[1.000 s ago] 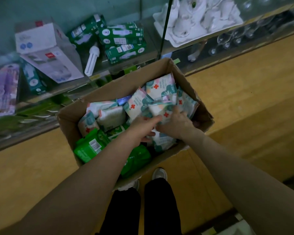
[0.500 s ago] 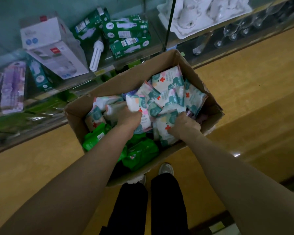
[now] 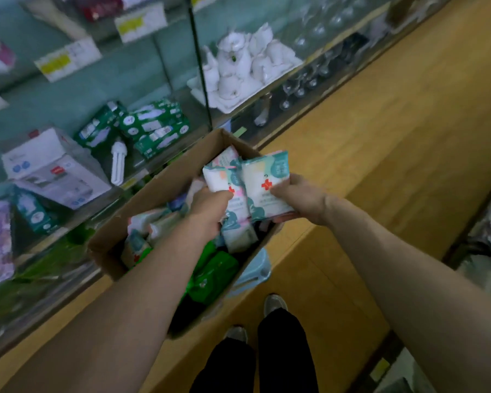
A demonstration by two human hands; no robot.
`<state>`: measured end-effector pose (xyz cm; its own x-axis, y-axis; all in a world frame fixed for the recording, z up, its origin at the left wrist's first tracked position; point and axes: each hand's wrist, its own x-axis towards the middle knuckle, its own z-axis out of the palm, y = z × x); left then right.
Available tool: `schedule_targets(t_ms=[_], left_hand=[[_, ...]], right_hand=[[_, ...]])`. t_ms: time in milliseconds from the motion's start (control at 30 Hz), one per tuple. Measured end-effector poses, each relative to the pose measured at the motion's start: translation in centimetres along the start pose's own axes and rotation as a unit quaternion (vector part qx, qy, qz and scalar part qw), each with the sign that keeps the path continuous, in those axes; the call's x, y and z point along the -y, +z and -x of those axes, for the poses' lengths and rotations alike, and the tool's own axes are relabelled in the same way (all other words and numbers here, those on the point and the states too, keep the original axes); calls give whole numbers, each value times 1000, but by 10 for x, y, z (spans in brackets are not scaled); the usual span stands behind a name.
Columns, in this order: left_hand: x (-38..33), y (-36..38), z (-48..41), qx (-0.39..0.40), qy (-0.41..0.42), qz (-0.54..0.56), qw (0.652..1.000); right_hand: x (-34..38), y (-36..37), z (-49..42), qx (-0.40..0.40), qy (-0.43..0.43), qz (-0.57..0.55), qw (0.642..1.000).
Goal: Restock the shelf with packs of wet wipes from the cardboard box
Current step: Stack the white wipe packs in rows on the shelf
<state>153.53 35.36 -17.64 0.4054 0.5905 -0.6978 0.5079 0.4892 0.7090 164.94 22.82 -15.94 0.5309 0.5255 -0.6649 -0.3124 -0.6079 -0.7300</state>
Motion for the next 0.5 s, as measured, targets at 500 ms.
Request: schedule_targets(t_ms=[500], left_hand=[[-73, 206, 187, 318, 116, -119, 933]], right_hand=[[-19, -191, 231, -324, -106, -110, 934]])
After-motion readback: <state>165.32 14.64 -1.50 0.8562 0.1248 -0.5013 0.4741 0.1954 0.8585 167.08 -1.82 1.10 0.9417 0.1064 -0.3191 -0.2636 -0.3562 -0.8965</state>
